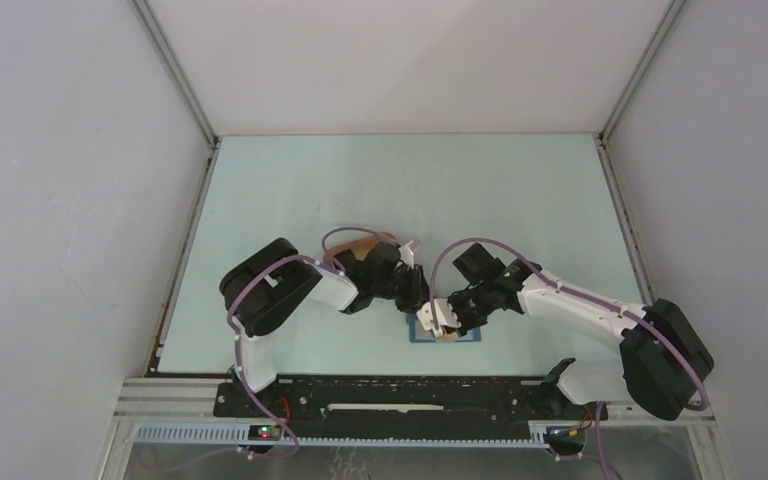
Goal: Put the credit cards into the card holder
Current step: Insert the credit card into the card holder.
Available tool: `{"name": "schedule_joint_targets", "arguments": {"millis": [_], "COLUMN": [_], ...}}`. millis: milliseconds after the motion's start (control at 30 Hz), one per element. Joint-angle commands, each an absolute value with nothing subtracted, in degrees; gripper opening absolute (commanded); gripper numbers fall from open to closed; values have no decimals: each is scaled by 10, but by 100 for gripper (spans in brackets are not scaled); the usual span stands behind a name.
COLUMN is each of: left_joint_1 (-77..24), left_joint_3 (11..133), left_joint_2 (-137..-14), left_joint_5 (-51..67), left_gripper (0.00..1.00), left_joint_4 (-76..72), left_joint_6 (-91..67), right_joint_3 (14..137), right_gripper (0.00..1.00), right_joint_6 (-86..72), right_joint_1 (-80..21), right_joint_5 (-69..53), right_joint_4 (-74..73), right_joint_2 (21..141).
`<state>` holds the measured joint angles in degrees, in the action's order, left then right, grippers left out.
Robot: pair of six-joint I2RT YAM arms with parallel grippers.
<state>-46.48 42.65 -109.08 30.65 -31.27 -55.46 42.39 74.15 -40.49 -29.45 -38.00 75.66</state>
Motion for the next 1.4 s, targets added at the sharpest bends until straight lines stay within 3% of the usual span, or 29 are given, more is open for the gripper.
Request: {"name": "schedule_joint_targets", "arguments": {"millis": [0,333,1367], "left_joint_1": [-463,-460,-457], "left_joint_3": [436,426,436], "left_joint_2": [-1103,-1106,-1118], "left_joint_5": [300,297,298], "left_gripper": [22,29,43], "left_joint_4": [-295,-304,-296], "left_joint_6": [-537,-537,-523], "right_joint_3": [442,464,436], "right_gripper": [15,7,3], "right_joint_6": [713,663,638], "right_joint_1": [-465,-562,-530], "right_joint_5": [-319,-176,-88], "right_joint_4": [-339,-249,-282], "right_joint_2": [738,818,813]}}
